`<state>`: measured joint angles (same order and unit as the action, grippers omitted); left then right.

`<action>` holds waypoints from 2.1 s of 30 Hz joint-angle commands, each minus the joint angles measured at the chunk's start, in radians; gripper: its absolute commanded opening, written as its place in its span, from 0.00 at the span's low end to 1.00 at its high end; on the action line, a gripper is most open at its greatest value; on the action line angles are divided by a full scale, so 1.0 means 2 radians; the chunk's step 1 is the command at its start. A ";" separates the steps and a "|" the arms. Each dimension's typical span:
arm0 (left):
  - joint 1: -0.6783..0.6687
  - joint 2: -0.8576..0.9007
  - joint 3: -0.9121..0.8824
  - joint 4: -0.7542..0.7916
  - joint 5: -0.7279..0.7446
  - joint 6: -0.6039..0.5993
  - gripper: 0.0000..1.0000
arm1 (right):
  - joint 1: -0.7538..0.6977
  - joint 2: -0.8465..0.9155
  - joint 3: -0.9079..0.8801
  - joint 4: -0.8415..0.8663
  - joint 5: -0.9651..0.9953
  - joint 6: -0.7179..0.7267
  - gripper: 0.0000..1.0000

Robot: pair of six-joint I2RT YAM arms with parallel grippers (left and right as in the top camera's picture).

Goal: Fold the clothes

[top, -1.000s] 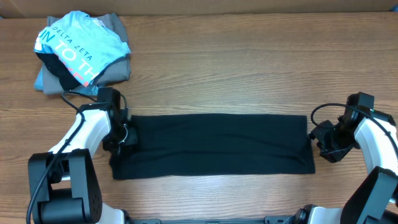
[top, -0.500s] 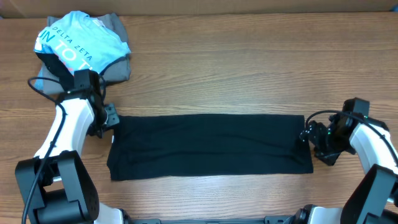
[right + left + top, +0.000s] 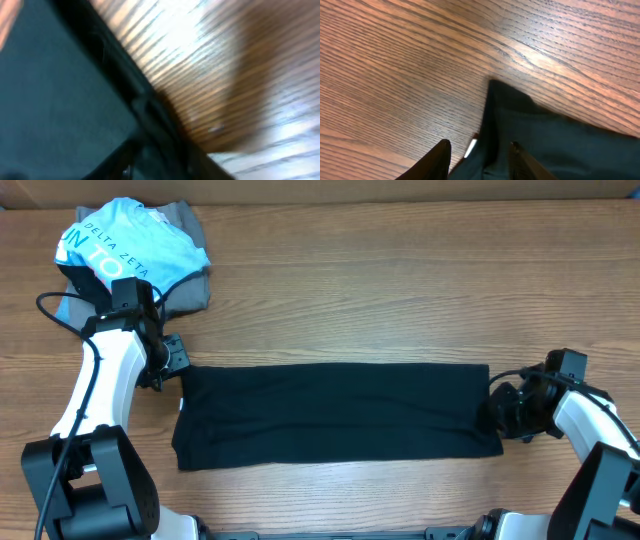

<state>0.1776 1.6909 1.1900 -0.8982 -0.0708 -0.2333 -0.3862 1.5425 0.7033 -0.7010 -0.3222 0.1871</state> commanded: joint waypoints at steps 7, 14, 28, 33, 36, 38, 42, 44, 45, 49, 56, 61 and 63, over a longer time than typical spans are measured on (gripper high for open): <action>0.000 -0.006 0.010 -0.001 0.010 0.005 0.44 | 0.003 0.014 -0.018 -0.007 -0.046 -0.019 0.04; 0.000 -0.006 0.010 -0.005 0.012 0.006 0.44 | -0.012 -0.035 0.044 -0.051 -0.028 0.012 0.04; 0.000 -0.006 0.010 -0.006 0.020 0.006 0.43 | 0.014 -0.107 0.192 -0.166 -0.009 -0.003 0.04; 0.000 -0.006 0.010 -0.007 0.023 0.006 0.43 | 0.100 -0.110 0.192 -0.180 -0.023 0.016 0.04; 0.000 -0.006 0.010 -0.007 0.023 0.006 0.43 | 0.170 -0.109 0.191 -0.180 -0.022 0.053 0.04; 0.000 -0.006 0.010 -0.007 0.024 0.006 0.43 | 0.215 -0.105 0.190 -0.175 -0.015 0.076 0.04; 0.000 -0.006 0.010 -0.007 0.035 0.006 0.43 | 0.303 -0.090 0.187 -0.152 0.012 0.127 0.04; 0.000 -0.006 0.010 -0.007 0.036 0.006 0.43 | 0.340 -0.076 0.185 -0.135 0.017 0.149 0.04; 0.000 -0.006 0.010 -0.007 0.036 0.006 0.43 | 0.355 -0.067 0.184 -0.126 0.017 0.161 0.04; 0.000 -0.006 0.010 -0.007 0.035 0.006 0.43 | 0.401 -0.023 0.184 -0.099 0.004 0.188 0.04; 0.000 -0.006 0.010 -0.009 0.035 0.006 0.43 | 0.467 0.026 0.184 -0.038 -0.016 0.227 0.04; 0.000 -0.006 0.010 -0.011 0.035 0.006 0.43 | 0.485 0.028 0.184 -0.013 -0.012 0.249 0.04; 0.000 -0.006 0.010 -0.010 0.035 0.006 0.44 | 0.487 0.028 0.184 -0.014 -0.011 0.249 0.04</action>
<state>0.1776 1.6909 1.1904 -0.9173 -0.0113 -0.2333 0.5797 1.5974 1.0603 -0.7330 -0.3370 0.6521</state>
